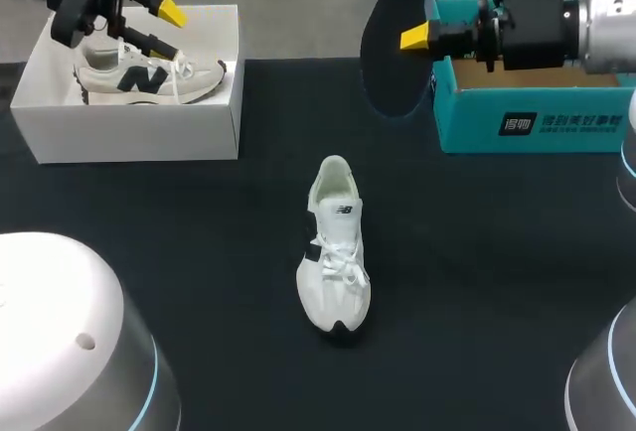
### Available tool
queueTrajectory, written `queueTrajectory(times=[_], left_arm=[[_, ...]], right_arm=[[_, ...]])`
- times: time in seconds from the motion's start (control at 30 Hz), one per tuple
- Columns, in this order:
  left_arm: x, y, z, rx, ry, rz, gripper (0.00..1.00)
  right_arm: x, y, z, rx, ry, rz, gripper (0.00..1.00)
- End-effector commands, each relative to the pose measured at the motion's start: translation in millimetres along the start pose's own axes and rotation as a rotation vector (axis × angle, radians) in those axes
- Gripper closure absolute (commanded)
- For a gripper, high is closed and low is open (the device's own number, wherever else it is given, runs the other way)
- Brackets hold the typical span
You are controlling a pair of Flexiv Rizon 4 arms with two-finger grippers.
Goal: Take the shoe out of the shoebox, open the shoe tongue, remove and reinsert the insole, then place the shoe into the shoebox
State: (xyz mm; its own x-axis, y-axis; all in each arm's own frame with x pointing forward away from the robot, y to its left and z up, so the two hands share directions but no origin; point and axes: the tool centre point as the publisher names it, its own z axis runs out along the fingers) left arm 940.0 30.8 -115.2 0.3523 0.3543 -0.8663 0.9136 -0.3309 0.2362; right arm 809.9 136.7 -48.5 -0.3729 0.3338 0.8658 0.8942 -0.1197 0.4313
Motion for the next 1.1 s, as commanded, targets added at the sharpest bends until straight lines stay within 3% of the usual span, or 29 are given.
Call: queueTrajectory(times=[0.03, 0.33, 0.9, 1.1], left_arm=[[-1.0, 1.8, -1.8, -0.001, 0.007, 0.011, 0.0], [-1.0, 1.8, -1.8, -0.001, 0.007, 0.011, 0.0], [-1.0, 1.8, -1.8, -0.001, 0.007, 0.011, 0.0], [-1.0, 1.8, -1.8, -0.001, 0.007, 0.011, 0.0]], right_arm=[[-1.7, 4.1, 6.7, 0.003, -0.006, -0.017, 1.0], [-0.3, 9.9, 10.0, -0.035, -0.042, -0.105, 1.0], [-0.3, 9.9, 10.0, -0.035, -0.042, -0.105, 1.0], [-31.7, 26.3, 25.6, -0.125, 0.029, -0.255, 1.0]])
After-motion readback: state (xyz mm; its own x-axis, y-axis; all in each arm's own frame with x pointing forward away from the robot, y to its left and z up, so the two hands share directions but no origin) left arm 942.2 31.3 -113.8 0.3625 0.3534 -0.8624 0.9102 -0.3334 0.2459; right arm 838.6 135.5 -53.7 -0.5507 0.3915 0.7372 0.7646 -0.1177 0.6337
